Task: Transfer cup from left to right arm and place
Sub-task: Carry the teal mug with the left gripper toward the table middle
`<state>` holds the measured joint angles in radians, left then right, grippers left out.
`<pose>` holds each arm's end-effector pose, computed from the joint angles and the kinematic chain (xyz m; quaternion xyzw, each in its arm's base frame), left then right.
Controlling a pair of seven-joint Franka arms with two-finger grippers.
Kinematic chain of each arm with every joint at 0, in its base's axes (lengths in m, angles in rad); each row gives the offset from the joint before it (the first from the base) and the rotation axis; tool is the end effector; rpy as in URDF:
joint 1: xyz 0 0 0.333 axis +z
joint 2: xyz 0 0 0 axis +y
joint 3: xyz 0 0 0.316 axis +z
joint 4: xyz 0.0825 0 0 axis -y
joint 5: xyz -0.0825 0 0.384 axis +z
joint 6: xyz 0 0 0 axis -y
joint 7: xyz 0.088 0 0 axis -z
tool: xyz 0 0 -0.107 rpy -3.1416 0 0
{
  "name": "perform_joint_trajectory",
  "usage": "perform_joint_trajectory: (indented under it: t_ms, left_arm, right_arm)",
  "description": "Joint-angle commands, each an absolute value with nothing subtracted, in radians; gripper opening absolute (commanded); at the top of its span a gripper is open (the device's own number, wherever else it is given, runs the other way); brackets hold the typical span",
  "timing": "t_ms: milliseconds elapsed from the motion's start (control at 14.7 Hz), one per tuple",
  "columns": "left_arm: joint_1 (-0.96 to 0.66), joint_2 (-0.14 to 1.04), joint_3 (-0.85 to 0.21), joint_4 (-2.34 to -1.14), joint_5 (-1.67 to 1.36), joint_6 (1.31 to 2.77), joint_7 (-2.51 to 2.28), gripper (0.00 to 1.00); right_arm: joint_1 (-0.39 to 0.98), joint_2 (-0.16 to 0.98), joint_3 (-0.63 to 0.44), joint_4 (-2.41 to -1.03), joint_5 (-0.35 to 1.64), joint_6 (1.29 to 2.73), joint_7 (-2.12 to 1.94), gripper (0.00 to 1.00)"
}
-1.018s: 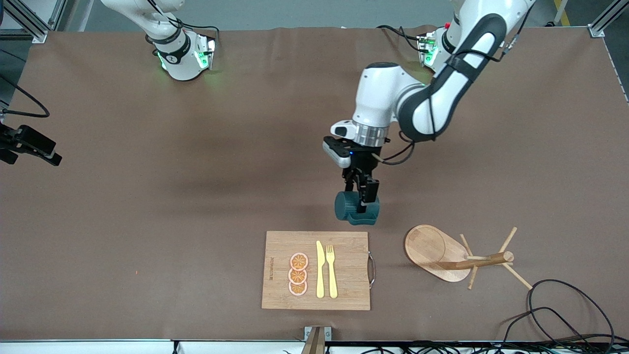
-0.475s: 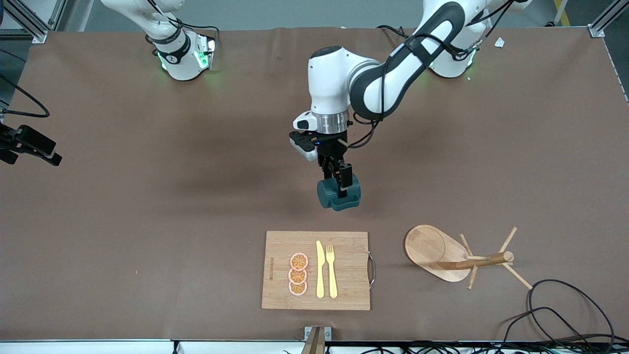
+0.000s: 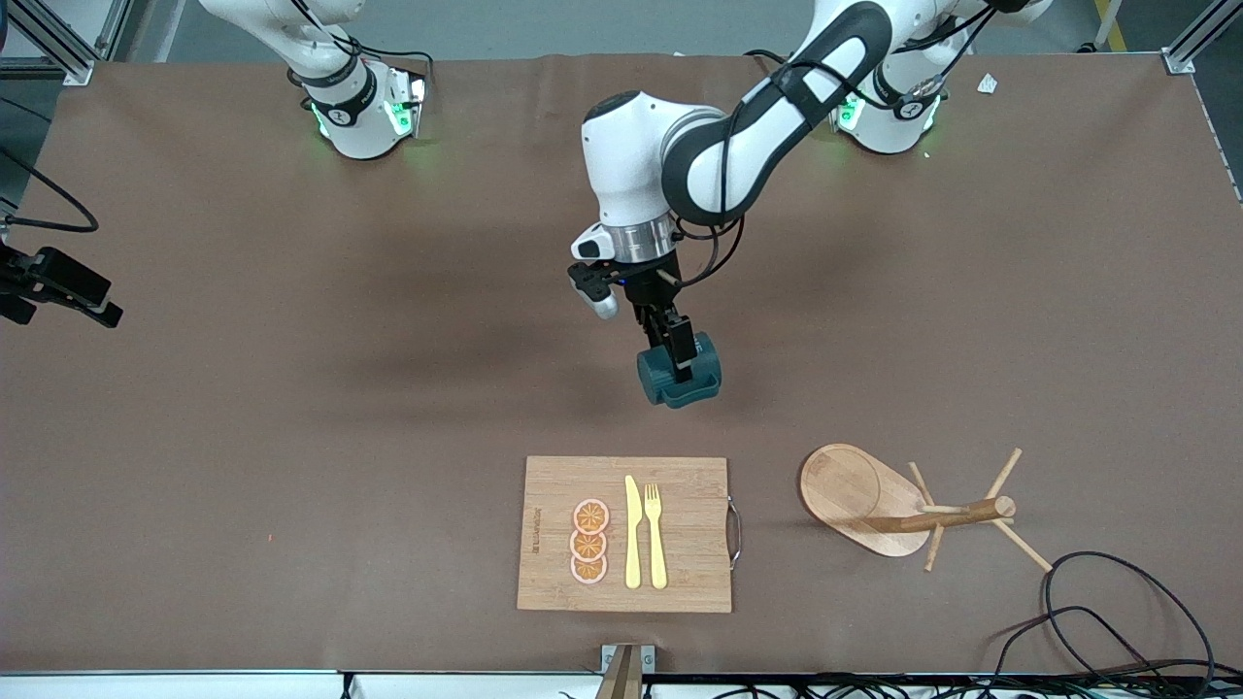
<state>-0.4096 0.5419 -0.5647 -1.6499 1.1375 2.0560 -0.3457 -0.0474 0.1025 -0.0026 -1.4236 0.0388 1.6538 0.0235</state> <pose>0.4648 -0.5055 0.3466 -0.7899 0.5061 -0.2112 0.2744 0.5947 -0.0258 0.6436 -0.9971 0.0370 -0.0640 0.0184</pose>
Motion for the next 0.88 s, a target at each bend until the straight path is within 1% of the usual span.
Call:
perform_joint_trajectory:
  t_ms: [0,339,814]
  left_arm:
    - [-0.445,0.545,-0.563,-1.626,1.126,1.981,-0.308,0.65]
    - [-0.457,0.548,-0.563,-1.626,1.129,1.924,-0.278,0.65]
    - [-0.534,0.554,-0.554,-1.626,1.176,1.836,-0.265,0.64]
  right_arm:
    - [-0.057,0.097,0.005,-1.430,0.041,1.651,0.014,1.00]
    - [-0.057,0.097,0.005,-1.430,0.041,1.651,0.014,1.00]
    - [-0.057,0.097,0.005,-1.430,0.041,1.651,0.014,1.00]
